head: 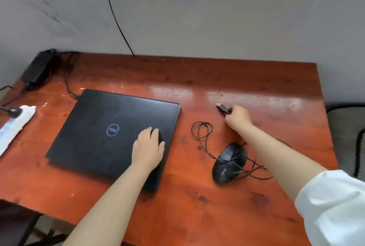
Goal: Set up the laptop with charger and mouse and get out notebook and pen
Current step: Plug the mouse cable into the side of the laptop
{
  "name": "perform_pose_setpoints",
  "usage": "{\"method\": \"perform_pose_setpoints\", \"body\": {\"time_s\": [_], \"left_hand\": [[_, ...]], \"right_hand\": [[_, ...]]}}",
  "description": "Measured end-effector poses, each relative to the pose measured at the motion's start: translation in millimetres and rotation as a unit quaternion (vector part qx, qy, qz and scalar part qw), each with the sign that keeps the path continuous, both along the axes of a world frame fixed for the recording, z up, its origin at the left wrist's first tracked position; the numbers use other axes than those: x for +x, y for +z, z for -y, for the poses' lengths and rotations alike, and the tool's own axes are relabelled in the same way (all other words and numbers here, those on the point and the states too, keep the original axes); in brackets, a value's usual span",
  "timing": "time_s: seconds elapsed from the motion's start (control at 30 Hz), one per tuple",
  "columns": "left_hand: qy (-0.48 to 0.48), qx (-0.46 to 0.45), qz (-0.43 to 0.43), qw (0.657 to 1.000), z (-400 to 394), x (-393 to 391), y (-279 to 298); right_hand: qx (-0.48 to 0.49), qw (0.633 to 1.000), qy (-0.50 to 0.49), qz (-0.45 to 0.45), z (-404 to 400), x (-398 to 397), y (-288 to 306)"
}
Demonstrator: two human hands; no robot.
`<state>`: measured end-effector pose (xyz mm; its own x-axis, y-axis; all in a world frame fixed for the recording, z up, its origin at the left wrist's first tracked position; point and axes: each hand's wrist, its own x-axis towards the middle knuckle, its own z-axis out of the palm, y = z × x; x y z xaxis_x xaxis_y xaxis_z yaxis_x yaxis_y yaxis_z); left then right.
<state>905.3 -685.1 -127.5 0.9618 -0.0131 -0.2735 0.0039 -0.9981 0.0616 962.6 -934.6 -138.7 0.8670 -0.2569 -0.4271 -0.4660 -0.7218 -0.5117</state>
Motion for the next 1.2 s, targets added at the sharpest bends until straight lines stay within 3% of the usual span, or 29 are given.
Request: {"method": "perform_pose_setpoints", "body": {"time_s": [0.13,0.23,0.5,0.77,0.87,1.03,1.2], "left_hand": [[0.017,-0.015,0.021,1.000,-3,6,-4],[0.012,-0.018,0.024,0.999,2,13,-7],[-0.008,-0.001,0.015,1.000,-1,28,-14],[-0.033,0.004,0.004,0.999,-10,29,-20],[-0.021,-0.013,0.001,1.000,-10,28,-22],[-0.008,-0.040,-0.001,0.999,-10,26,-24],[-0.006,-0.044,0.013,0.999,-12,24,-28]], "right_hand": [[0.054,0.984,0.154,0.064,-27,-6,2],[0.030,0.965,0.248,0.079,-46,-12,-2],[-0.020,0.947,0.308,0.093,-71,-3,-18],[0.003,0.954,0.266,0.141,-72,1,-29],[-0.031,0.943,0.292,0.159,-73,-7,-32],[-0.056,0.917,0.272,0.287,-79,-19,-26],[-0.050,0.927,0.232,0.291,-82,-19,-29]]}}
